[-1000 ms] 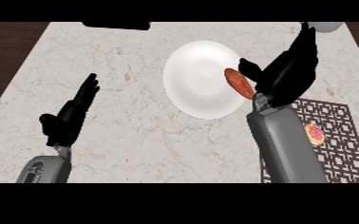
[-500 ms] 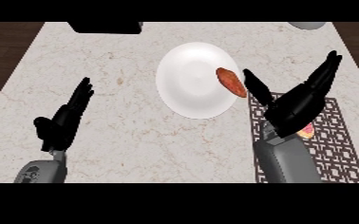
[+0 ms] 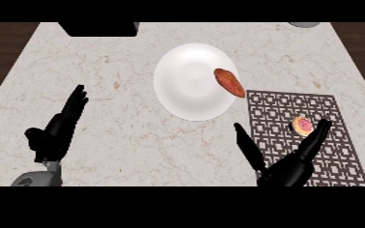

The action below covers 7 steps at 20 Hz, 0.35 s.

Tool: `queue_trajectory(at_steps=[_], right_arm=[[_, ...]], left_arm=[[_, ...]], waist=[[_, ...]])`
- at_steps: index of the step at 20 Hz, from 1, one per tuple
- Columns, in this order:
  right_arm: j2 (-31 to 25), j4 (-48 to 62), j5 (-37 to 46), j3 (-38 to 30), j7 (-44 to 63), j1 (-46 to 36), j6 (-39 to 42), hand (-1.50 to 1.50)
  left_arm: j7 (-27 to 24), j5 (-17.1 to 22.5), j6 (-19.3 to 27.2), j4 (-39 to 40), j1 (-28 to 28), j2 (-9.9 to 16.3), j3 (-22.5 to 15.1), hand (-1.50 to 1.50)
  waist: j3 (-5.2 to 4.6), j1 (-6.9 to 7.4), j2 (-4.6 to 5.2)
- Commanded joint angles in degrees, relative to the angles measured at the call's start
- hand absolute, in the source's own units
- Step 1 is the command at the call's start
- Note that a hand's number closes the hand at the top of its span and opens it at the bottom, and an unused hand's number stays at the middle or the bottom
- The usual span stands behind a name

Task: Pick the sweet potato from the placemat and place it in the plate

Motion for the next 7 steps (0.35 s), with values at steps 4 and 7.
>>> queue_trajectory(at_steps=[4,7], right_arm=[[0.0,3.2,6.5,8.8,9.2,11.3,-16.2,-1.5],[0.0,-1.6,9.7,6.9,7.9,18.7,-17.3,-1.5]], left_arm=[[-1.3,-0.5,-0.1,-1.4,2.7,-0.8,-0.3,0.0],[-1.2,-0.3,-0.2,-3.0,4.2,-0.4,0.3,0.0]], waist=[[-0.03,-0.18,0.14],[-0.05,-0.72,0.02]])
